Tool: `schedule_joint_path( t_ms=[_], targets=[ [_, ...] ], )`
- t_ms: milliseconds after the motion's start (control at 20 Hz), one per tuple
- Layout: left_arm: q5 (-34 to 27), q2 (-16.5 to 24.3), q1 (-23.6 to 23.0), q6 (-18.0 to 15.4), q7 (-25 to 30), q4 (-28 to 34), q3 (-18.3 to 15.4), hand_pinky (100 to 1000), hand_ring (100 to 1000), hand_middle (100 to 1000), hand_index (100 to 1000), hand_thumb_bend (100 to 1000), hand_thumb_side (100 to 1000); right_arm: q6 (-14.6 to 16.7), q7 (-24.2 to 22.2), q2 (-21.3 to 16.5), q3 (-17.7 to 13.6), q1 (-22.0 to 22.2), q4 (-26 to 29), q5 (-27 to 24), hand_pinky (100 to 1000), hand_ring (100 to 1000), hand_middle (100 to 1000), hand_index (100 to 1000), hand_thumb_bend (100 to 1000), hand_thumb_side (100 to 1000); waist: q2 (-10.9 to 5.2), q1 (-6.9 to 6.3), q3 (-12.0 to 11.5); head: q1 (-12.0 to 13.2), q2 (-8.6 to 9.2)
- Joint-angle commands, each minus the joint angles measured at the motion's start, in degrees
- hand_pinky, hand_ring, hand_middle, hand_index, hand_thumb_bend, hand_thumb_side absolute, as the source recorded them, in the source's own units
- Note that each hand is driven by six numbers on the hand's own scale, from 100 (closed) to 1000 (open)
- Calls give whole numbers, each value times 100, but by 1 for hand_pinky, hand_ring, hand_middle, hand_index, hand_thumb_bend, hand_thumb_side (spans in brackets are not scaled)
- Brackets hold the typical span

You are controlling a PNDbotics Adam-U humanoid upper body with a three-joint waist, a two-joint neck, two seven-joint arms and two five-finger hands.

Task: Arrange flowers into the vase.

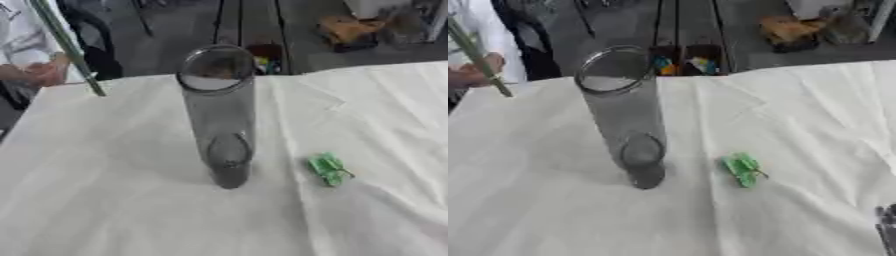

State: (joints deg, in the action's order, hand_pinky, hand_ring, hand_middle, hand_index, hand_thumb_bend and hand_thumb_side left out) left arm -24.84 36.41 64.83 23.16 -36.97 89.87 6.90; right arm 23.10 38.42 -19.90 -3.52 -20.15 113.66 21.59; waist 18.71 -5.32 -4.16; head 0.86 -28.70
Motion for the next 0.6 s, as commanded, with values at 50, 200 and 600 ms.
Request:
schedule_joint_path(
  t_ms=[50, 200, 600],
  targets=[
    [-108, 78, 247, 55, -159, -134, -108, 100, 100, 100, 100, 100, 291, -24, 8, -101, -8, -17, 93, -37, 617, 639, 488, 686, 100, 919, -174, -5, 11, 22, -88],
    [-78, 80, 394, 138, -177, -297, -113, 100, 100, 100, 100, 100, 290, -35, 5, -109, -6, 10, 93, -36, 618, 639, 487, 687, 100, 919, -208, -24, 18, 30, -119],
    [-398, -128, 707, 250, -187, -534, -141, 100, 100, 100, 100, 100, 287, -72, -20, -119, 6, 68, 93, -60, 622, 641, 485, 687, 100, 922, -255, -70, 33, 45, -193]
  ],
)
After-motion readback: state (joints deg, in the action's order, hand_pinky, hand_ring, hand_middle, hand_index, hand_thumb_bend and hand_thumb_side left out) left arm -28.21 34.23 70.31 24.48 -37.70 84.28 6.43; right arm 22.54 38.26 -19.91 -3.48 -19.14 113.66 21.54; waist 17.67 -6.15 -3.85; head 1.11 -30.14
